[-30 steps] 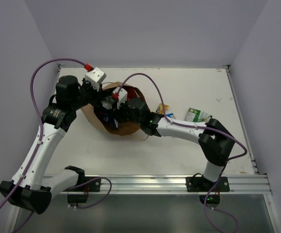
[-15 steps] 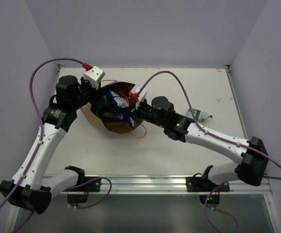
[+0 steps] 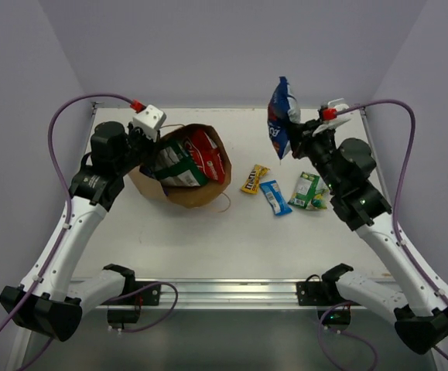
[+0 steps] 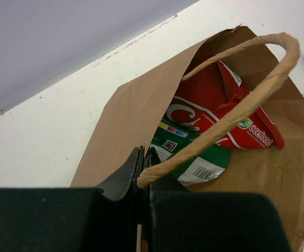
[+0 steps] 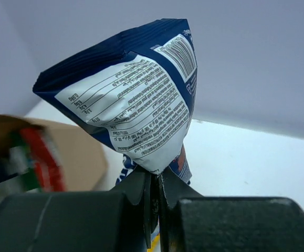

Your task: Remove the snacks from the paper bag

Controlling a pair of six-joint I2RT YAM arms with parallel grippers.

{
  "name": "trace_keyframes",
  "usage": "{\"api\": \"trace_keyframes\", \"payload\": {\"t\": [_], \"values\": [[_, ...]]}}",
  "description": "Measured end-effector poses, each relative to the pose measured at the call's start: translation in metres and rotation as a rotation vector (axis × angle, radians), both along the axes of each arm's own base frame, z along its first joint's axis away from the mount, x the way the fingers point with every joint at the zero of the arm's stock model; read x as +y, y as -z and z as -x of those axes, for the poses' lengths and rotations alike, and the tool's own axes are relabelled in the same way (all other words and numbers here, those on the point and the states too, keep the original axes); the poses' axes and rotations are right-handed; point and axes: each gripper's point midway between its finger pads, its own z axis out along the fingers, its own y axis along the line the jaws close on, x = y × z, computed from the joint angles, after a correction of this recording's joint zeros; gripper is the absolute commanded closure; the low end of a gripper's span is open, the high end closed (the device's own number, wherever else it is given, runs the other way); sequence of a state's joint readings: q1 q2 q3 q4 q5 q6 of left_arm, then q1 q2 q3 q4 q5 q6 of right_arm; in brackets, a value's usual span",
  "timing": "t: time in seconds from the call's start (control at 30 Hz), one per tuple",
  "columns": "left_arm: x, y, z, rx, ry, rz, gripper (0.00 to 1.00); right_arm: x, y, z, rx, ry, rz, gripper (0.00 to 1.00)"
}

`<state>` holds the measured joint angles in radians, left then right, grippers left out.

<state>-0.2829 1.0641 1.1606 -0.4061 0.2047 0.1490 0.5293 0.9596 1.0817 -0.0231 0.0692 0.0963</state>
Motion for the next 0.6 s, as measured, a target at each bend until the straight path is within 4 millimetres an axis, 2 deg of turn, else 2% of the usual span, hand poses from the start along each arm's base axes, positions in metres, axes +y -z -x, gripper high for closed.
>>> {"api": "trace_keyframes", "payload": {"t": [0.07,0.13,0.2,0.27,0.33,0.43,0.47,0.5,0.57,0.6], "values": [[-0.001,0.000,0.001,-0.003,0.007,0.003,1.00,-0.028,0.023,-0.030,0.078,0.129,0.000,1.00],[-0.003,0.000,0.003,-0.004,0.020,0.008,1.00,-0.052,0.060,-0.063,0.189,0.247,0.021,1.00],[-0.004,-0.001,0.006,-0.007,0.030,0.012,1.00,-0.069,0.108,-0.097,0.326,0.344,0.066,1.00],[-0.005,-0.002,0.007,-0.007,0.036,0.014,1.00,-0.080,0.155,-0.121,0.448,0.413,0.119,1.00],[-0.005,-0.002,0.009,-0.007,0.039,0.015,1.00,-0.087,0.204,-0.137,0.577,0.473,0.189,1.00],[-0.006,0.000,0.012,-0.005,0.049,0.017,1.00,-0.093,0.255,-0.152,0.713,0.532,0.278,1.00],[-0.006,0.000,0.013,-0.006,0.051,0.018,1.00,-0.094,0.269,-0.155,0.750,0.546,0.304,0.95],[-0.006,0.000,0.014,-0.007,0.053,0.019,1.00,-0.095,0.278,-0.159,0.776,0.557,0.324,0.81],[-0.006,0.000,0.016,-0.008,0.056,0.021,1.00,-0.092,0.290,-0.167,0.810,0.558,0.337,0.66],[-0.006,0.000,0.016,-0.008,0.058,0.021,1.00,-0.091,0.294,-0.169,0.819,0.553,0.343,0.48]]}}
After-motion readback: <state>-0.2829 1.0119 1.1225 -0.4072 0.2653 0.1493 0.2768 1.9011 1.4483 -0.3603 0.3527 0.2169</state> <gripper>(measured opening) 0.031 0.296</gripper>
